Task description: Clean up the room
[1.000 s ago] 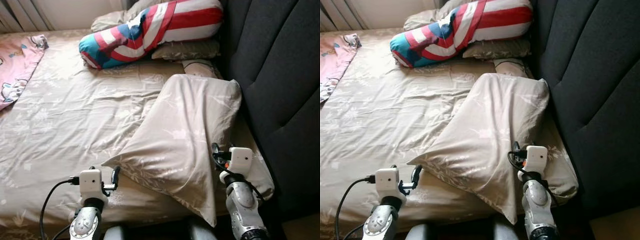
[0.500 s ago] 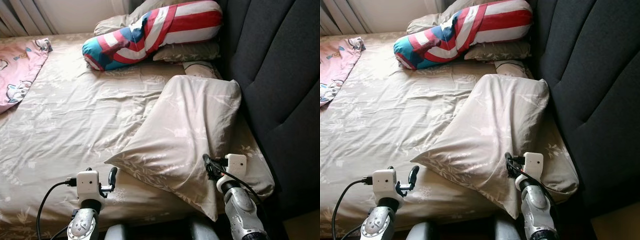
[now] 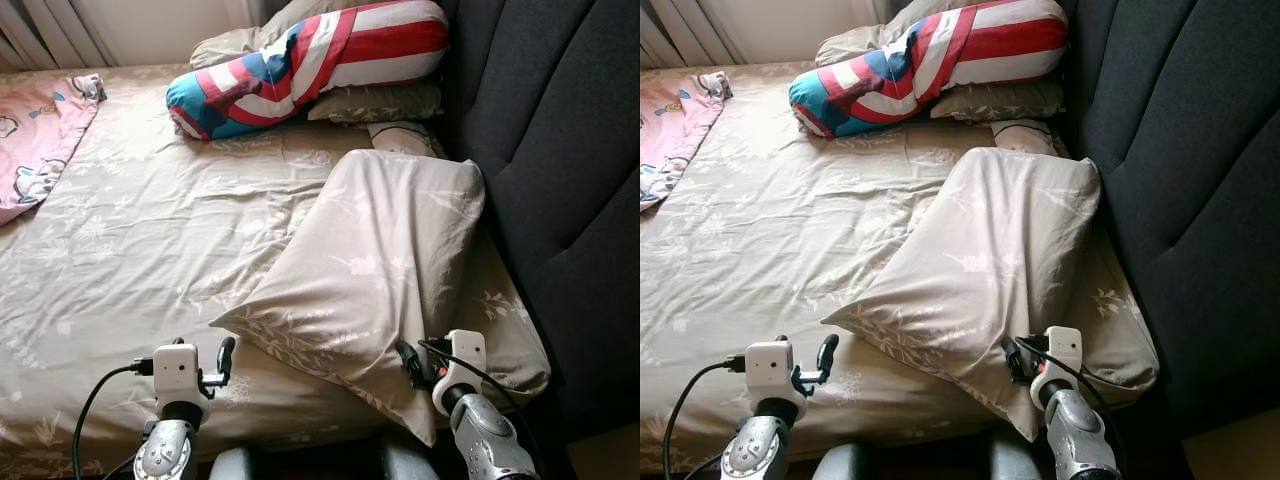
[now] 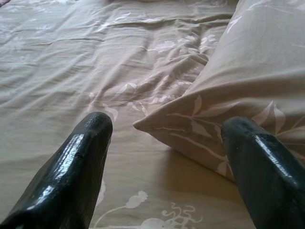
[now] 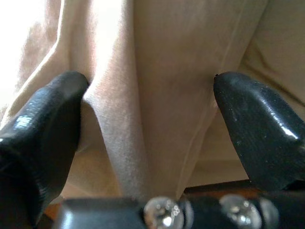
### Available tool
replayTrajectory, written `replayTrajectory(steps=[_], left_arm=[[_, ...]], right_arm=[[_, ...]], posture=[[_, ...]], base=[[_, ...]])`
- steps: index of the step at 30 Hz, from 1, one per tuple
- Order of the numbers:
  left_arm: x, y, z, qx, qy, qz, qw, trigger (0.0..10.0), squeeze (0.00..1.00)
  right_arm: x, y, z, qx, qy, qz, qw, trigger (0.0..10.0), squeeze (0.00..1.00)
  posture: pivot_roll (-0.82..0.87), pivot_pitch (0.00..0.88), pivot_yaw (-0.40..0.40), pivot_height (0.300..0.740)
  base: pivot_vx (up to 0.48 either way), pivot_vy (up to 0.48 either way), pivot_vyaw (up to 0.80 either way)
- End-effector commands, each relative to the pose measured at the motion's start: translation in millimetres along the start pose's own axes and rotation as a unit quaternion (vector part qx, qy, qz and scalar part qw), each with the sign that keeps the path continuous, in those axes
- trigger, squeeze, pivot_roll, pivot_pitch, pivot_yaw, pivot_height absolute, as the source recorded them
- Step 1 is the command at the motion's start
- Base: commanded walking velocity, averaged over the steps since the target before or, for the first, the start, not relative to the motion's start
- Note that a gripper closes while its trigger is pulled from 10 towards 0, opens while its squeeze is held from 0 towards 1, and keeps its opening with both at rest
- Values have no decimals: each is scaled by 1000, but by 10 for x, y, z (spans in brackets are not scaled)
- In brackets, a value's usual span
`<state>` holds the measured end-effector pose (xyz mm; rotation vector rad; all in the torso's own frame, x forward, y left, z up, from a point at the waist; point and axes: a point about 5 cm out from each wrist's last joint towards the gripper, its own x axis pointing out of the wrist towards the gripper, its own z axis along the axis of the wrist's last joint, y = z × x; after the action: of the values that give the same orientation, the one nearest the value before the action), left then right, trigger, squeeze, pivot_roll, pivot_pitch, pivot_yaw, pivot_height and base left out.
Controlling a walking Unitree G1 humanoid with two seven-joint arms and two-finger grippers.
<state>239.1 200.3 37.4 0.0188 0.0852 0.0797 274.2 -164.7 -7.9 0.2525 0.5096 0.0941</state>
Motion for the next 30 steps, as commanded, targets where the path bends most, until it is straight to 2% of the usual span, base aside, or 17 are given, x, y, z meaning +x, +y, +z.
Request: replayTrajectory(steps=[1,5,12,13,15,19,24,26,27,28,29,30], left_arm=[[-28,30,-17,6,8,1,1000,10000,0],[-37,48,-9,8,8,1,1000,10000,0],[-65,83,6,12,9,2,1000,10000,0],[-76,94,14,13,9,1,1000,10000,0],[-84,99,19,15,9,1,1000,10000,0],[-88,120,62,18,5,1,1000,10000,0],[-121,178,94,25,4,2,1000,10000,0],[-118,182,105,27,4,2,1000,10000,0],[-117,183,111,27,4,3,1000,10000,0],[-122,182,127,27,3,4,1000,10000,0],[-126,181,132,27,3,4,1000,10000,0],[-131,180,136,27,3,4,1000,10000,0]], right_arm=[[-23,9,-157,21,38,7,999,10000,0],[-7,51,-183,59,52,24,997,10000,0],[19,91,-204,76,72,39,994,10000,0],[40,119,-206,95,74,44,992,10000,0],[51,131,-217,104,79,44,990,10000,0],[87,153,-207,110,81,33,990,10000,0],[143,228,-140,85,78,34,993,10000,0],[166,241,-85,89,70,35,993,10000,0],[174,246,-64,92,66,36,993,8902,0],[196,258,-5,94,54,36,993,706,0],[204,265,11,95,52,37,993,0,0],[208,269,20,95,50,37,994,0,0]], posture=[[-76,162,24,638],[-69,170,28,638],[-52,190,38,638],[-42,201,45,638],[-39,203,46,638],[2,227,59,638],[8,241,68,638],[16,246,69,638],[16,246,69,638],[21,253,67,638],[24,256,67,638],[24,258,67,638]], base=[[0,0,0],[0,0,0],[0,0,0],[0,0,0],[0,0,0],[0,0,0],[0,0,0],[0,0,0],[0,0,0],[0,0,0],[0,0,0],[0,0,0]])
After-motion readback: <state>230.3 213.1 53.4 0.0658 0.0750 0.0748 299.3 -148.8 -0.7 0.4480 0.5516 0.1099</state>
